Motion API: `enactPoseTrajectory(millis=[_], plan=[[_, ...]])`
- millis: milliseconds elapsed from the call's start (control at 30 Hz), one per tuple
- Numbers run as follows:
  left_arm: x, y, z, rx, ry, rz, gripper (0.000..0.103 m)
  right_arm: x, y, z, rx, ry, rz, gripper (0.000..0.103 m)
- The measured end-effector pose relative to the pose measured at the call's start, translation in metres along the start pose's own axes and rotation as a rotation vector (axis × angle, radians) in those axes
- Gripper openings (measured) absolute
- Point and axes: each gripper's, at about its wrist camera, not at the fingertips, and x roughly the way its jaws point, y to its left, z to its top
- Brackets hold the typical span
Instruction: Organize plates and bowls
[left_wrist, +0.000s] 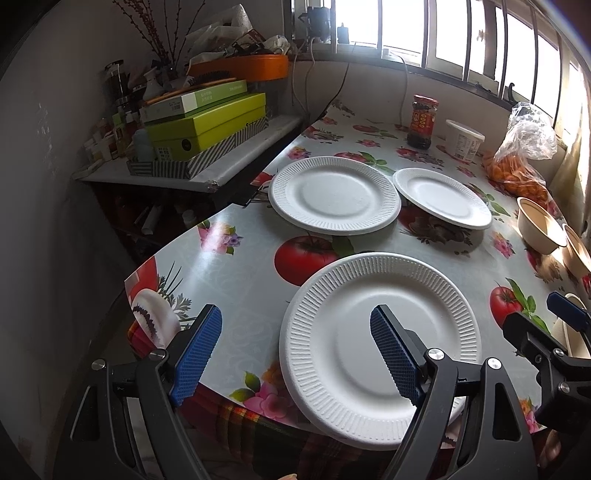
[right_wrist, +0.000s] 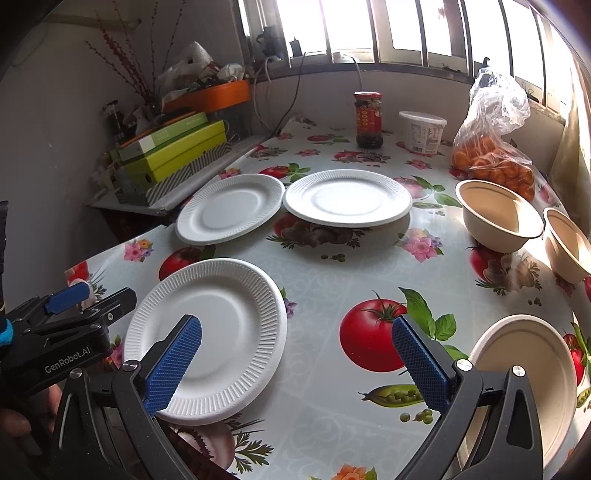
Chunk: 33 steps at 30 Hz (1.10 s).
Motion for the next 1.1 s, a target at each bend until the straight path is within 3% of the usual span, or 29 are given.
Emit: enactPoseTrajectory(millis=[1100], plan=[[-0.0003, -0.0012, -0.0021, 0.012, 0.005, -0.018, 0.083, 0.0021, 0.0055, -0.0013, -0.012, 0.002, 0.010, 0.103]])
